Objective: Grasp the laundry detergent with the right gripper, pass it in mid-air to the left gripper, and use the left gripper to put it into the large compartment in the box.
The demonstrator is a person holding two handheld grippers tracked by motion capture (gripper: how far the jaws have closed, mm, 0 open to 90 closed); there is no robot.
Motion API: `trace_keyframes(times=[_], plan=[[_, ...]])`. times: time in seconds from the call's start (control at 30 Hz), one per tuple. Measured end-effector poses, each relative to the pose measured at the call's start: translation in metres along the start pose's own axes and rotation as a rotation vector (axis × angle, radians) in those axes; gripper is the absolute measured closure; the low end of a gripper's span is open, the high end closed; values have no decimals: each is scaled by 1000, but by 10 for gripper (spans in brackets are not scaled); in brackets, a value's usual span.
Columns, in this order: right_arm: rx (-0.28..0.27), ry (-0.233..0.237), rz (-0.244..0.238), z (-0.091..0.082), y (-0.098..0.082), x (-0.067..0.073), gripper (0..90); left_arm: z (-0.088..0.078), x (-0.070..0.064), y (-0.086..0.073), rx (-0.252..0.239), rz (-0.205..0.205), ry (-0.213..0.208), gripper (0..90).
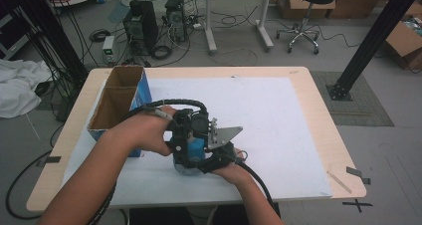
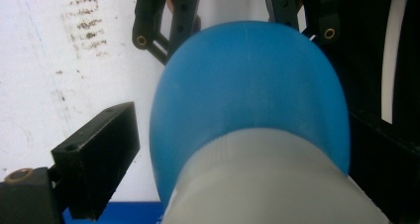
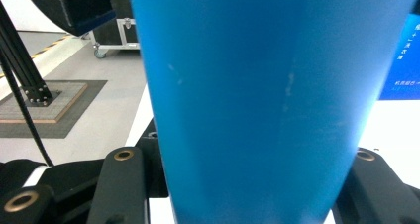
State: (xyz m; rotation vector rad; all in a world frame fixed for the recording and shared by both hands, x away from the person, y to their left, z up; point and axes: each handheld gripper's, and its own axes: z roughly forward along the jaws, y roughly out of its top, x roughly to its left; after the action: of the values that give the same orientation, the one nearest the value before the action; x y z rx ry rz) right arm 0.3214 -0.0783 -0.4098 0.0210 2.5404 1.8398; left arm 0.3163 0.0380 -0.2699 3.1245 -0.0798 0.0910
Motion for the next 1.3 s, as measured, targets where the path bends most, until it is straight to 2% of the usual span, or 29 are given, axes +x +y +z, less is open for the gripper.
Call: trace_keyframes(times=[0.27, 0.37, 0.6, 0.7, 0.9, 1.3], plan=[[5, -2, 1, 1, 0, 0, 453, 0, 0, -1, 7, -9, 2, 96], [6, -2, 4, 1, 0, 0, 453, -2, 0, -2, 6, 0, -2, 166], [3, -3, 1, 2, 1, 0, 454, -1, -1, -1, 4, -4, 0, 167], [4, -6, 4, 2, 1, 0, 454, -1, 0, -2, 9, -1, -11, 200], [3, -3, 7, 2, 0, -1, 454, -1, -1, -2, 10, 0, -10, 239], [4, 0, 16, 3, -1, 0, 454, -2, -2, 0, 12, 3, 0, 273]])
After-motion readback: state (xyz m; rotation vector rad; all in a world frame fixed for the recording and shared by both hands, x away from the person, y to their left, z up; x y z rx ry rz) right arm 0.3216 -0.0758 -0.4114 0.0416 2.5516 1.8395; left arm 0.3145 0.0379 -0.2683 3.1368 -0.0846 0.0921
